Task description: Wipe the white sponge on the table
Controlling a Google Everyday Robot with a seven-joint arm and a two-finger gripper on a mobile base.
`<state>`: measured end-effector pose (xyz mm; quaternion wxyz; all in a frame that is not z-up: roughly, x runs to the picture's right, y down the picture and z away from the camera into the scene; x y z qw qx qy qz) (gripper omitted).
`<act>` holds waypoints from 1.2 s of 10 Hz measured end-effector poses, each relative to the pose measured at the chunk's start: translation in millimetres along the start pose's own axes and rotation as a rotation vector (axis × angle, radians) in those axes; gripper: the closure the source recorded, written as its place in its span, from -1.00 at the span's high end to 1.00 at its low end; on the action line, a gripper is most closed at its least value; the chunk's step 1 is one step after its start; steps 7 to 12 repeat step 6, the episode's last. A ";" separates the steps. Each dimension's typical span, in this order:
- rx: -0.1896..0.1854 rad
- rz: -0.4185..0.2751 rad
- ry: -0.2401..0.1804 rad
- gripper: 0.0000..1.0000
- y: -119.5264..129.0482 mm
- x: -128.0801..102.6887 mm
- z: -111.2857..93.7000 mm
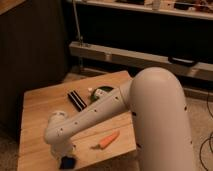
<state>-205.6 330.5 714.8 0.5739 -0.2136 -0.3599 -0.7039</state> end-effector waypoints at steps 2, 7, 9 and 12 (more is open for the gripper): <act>-0.033 0.052 0.002 -0.92 26.8 16.4 5.7; -0.075 0.129 0.053 -0.92 57.2 58.4 0.7; -0.075 0.129 0.053 -0.92 57.2 58.4 0.7; -0.075 0.129 0.053 -0.92 57.2 58.4 0.7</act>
